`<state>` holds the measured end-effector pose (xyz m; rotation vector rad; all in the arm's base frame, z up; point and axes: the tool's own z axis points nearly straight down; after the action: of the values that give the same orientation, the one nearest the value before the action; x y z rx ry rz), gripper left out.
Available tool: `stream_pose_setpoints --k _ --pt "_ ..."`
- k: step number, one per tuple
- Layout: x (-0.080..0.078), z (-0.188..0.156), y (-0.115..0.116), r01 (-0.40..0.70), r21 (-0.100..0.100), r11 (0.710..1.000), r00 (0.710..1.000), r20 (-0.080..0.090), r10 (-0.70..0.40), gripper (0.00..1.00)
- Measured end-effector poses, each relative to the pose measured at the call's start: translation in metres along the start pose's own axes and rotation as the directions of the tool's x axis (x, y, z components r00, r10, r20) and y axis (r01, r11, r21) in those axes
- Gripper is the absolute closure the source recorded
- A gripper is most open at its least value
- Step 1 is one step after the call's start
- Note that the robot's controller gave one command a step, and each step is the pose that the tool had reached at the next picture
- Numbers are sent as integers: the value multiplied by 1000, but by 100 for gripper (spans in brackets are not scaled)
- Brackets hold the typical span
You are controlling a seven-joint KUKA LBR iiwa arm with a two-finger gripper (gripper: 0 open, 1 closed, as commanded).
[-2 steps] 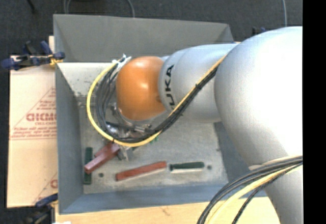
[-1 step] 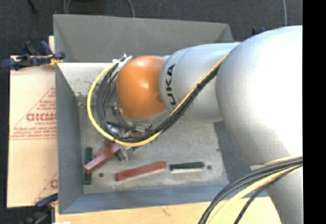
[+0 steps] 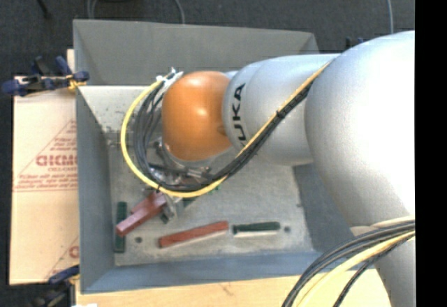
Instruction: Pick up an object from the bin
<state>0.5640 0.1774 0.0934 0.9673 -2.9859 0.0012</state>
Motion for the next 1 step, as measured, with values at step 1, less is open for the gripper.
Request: stream_pose_setpoints --k 1 --pt "-1 -17 0 0 1 1000 1000 4 0 100"
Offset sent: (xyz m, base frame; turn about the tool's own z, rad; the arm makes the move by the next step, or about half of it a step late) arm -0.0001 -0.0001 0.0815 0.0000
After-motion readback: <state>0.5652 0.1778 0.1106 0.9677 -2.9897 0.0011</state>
